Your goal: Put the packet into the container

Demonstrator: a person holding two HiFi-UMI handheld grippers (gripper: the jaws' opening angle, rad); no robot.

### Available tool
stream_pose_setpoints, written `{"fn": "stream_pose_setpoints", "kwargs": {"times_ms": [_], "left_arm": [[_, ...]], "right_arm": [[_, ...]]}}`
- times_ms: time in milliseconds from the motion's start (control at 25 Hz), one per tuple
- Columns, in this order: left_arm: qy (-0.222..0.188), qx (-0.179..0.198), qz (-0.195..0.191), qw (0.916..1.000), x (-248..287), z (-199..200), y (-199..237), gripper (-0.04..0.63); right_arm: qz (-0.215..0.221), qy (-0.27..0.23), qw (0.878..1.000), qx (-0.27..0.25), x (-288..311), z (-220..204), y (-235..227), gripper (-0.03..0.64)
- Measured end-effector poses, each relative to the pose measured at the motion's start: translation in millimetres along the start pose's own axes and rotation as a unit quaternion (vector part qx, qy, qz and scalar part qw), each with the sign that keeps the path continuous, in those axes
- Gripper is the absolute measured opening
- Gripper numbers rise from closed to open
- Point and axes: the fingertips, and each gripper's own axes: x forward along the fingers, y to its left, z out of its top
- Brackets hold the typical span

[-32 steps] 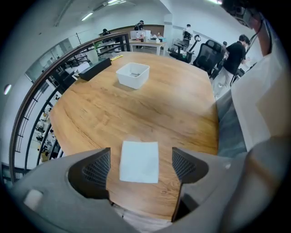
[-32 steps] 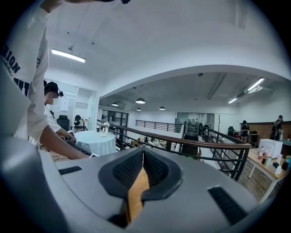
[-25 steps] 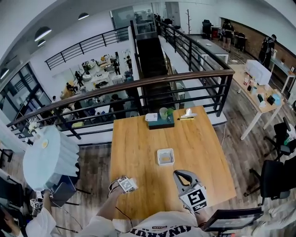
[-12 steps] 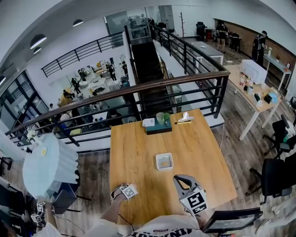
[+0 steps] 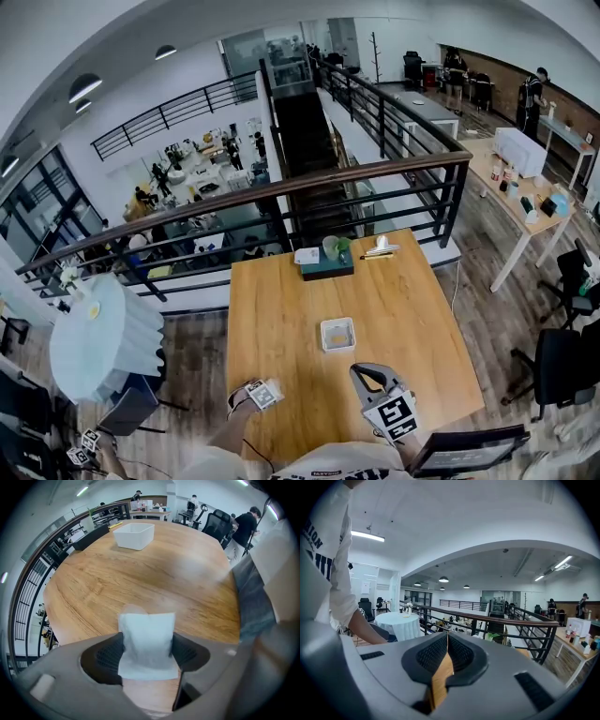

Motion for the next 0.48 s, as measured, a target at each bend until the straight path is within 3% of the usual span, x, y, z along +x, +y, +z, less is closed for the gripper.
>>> {"fn": "stream_pose_setpoints", "kwargs": {"times_ms": [480], "left_arm": [[0.007,-0.007,0.016,0.9998,-3.0,-1.6,1.4,0.305]], "right_arm": [[0.001,0.001,1.000,-0.003,-3.3,-2.2,-3.2,0.009]]}}
